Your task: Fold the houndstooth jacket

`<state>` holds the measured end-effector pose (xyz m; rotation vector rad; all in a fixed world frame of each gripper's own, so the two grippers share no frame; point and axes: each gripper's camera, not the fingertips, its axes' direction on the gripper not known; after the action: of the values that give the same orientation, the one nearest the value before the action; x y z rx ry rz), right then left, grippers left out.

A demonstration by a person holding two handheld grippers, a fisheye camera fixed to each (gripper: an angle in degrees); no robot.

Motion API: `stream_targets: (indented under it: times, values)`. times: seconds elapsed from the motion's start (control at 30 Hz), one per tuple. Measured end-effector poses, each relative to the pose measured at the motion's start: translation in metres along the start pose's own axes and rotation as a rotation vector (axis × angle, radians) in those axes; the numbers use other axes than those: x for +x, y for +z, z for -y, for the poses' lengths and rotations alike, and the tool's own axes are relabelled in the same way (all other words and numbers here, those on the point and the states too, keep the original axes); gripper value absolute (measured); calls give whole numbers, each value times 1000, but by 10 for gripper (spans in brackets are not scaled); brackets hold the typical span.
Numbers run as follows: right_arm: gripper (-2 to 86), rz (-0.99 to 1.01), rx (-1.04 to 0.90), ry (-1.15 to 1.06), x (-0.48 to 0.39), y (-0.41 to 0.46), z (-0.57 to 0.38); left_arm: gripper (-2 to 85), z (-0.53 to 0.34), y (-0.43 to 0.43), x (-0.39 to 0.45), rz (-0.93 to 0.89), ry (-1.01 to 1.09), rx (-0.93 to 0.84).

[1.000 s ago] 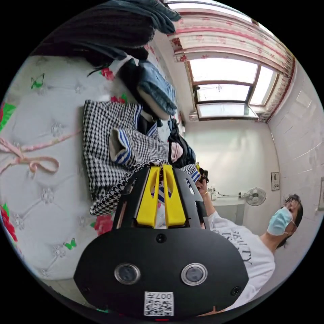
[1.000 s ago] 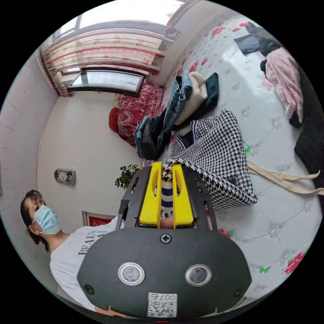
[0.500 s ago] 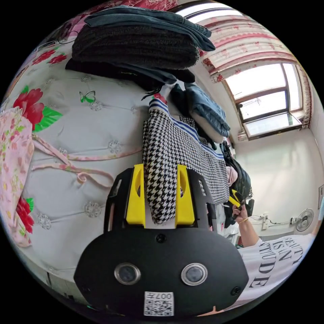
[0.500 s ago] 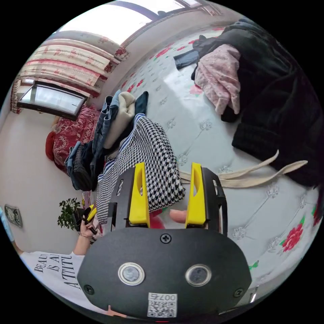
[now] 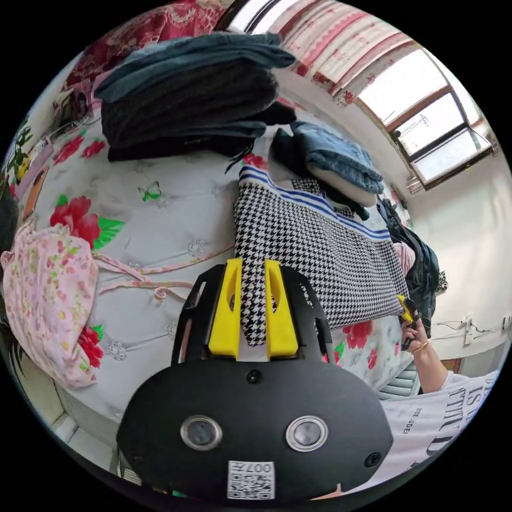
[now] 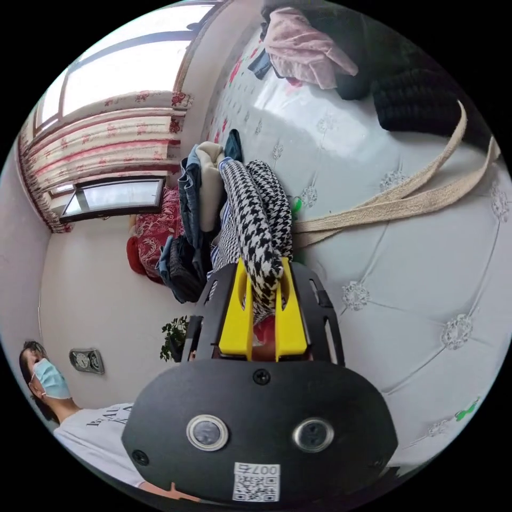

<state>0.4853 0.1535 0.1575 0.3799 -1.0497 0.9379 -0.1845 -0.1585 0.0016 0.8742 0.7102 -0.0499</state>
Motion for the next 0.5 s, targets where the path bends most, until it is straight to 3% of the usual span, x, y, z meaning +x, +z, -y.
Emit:
stream_targets:
  times: [0.1,0.27,0.37,0.5]
  values:
    - [32,-24,4,2,13,-27,-49,41,-18,-22,47,-150,125,46]
    - [23,-12,37,102,48,-62,-119,54,-62,58,180,-408,431,-213]
    - [20,32,94,149,51,-72,-136,56,-99,135,233,-315,568,-464]
    - [16,26,108,-52,-21,-75,-123,55,-104,136,235,-302,651,-418]
